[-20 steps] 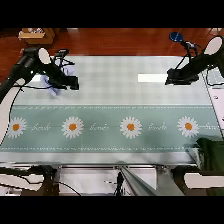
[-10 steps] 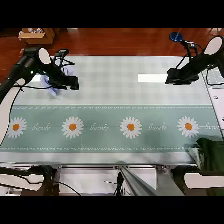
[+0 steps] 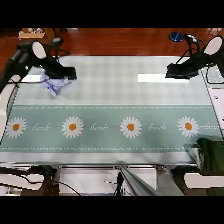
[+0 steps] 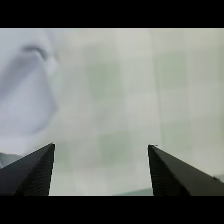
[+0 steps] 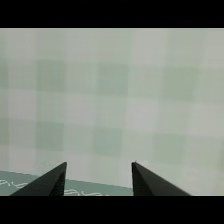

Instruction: Fold the shirts.

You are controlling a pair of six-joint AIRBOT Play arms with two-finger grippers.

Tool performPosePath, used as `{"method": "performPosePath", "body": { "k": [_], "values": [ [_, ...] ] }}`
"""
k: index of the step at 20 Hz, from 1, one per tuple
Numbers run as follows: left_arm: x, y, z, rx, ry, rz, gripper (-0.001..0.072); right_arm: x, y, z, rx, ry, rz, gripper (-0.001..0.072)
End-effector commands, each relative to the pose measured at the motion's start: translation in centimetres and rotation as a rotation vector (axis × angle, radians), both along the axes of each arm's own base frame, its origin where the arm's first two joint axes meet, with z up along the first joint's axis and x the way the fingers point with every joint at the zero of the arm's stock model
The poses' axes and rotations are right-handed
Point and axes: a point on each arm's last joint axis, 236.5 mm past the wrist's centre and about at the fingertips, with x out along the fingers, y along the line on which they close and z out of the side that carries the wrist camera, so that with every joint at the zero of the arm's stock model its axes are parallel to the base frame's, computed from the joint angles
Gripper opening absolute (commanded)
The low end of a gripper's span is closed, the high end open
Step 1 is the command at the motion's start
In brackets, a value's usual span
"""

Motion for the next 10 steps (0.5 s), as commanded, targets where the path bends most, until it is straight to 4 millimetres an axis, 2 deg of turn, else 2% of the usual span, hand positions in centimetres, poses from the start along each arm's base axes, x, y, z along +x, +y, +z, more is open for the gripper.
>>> {"method": "performPosePath", "body": {
  "k": [1,2,4,7,10],
  "values": [
    [4.6,4.7,5.3,0.08,-0.216,0.066,0.0672,-0.2,-1.5,-0.3,-0.072,0.012,0.004,0.0491],
    [5.2,5.8,5.6,0.082,-0.238,0.087,0.0672,-0.5,-2.0,-0.4,-0.093,0.022,0.005,0.0491],
    [5.5,7.5,4.7,0.086,-0.227,0.118,0.0673,-1.3,-2.9,-0.7,-0.135,0.058,0.013,0.0491],
    [5.8,8.9,1.5,0.092,-0.169,0.14,0.0683,-1.6,-3.6,-0.9,-0.169,0.07,0.021,0.0491],
    [5.6,9.0,-3.2,0.097,-0.072,0.137,0.0693,-1.6,-3.6,-0.9,-0.169,0.07,0.021,0.0491]
  ]
}}
